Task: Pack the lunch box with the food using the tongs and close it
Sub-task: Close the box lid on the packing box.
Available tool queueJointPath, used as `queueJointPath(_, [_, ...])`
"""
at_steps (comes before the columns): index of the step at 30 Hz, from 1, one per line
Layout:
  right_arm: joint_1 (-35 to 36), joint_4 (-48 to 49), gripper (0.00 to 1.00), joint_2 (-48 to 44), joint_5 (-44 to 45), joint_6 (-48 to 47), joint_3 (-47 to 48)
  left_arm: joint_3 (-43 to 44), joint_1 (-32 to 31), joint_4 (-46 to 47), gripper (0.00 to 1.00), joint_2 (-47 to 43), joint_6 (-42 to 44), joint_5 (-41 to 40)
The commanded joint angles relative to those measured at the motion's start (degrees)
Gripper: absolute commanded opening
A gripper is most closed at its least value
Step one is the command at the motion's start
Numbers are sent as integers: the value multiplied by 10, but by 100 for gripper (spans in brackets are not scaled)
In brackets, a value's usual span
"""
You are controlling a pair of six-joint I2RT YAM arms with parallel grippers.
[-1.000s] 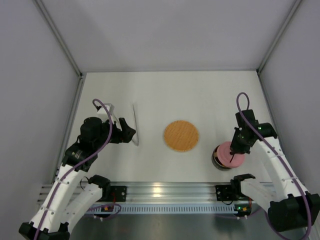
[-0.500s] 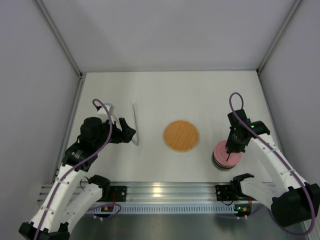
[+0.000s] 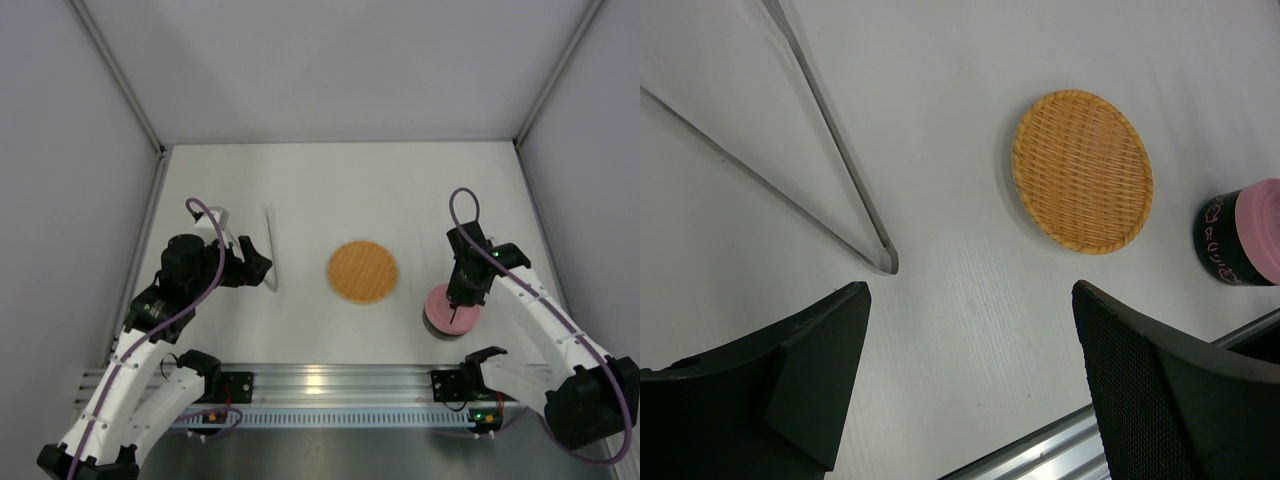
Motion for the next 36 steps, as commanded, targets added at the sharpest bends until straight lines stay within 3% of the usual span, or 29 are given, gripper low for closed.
queueJointPath(1, [15,32,0,4,9,20,-4,-1,-2,8,87,-1,2,-2])
queueJointPath(12, [46,31,0,-4,26,50,-26,-2,-2,8,87,2,3,-1])
queueJointPath(20, [63,110,0,-36,16,94,-107,-1,-3,8,87,7,2,-3])
queueJointPath(31, [63,192,0,21,1,104,-147,-2,-3,7,87,8,1,-4])
queueJointPath(36, [63,232,0,86,-16,92,-119,-1,-4,7,87,11,2,-4])
